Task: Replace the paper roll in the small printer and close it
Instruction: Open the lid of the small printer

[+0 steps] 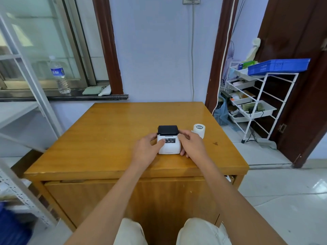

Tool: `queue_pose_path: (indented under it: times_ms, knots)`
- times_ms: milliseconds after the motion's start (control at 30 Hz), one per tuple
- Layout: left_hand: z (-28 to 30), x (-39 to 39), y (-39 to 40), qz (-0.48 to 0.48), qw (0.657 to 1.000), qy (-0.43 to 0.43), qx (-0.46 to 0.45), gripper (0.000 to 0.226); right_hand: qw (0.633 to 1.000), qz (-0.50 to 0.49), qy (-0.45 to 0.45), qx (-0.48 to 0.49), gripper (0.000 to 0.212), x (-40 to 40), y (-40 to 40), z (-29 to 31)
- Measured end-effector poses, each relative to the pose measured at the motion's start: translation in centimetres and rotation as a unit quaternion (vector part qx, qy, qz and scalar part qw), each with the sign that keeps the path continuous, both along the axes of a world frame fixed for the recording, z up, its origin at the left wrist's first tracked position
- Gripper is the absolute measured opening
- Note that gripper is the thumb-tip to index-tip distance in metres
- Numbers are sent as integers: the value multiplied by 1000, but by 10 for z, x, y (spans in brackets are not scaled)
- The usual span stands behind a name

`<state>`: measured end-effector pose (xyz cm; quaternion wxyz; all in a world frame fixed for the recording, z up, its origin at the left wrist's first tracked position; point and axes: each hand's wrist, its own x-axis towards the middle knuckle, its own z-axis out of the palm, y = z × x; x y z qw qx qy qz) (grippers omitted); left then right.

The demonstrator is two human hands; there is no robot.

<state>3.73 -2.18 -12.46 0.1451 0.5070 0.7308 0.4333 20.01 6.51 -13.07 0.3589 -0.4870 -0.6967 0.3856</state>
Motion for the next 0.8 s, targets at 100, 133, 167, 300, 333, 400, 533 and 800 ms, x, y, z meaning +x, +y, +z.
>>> queue_pose_path:
  times_ms: [100,133,167,300,333,400,533,800]
  knots:
    - [2,2,-3,-5,1000,-13,3,47,1000,-13,-13,4,37,-2,-1,2]
    - [3,3,-4,-5,1000,-11,1,47,1000,-15,-17,4,37,-3,-2,2]
    - [3,4,-5,-6,1000,-6,0,48,1000,-16,-19,4,37,-4,-2,2]
    - [4,6,-6,-6,1000,-11,4,48,999,-29,-16,-1,34,-4,1,3]
    - [4,6,-6,-4,1000,-11,1,49,999,-36,-14,2,36,-5,3,2]
    - [3,5,-5,1,1000,-11,-2,56,999,-50,-18,11,41,-7,3,2]
    - [2,6,-5,-2,1000,-20,-2,56,996,-85,-24,-8,58,-15,7,3]
    - [-4,3,-2,-5,1000,-16,17,54,985,-145,-26,-85,93,-33,29,21]
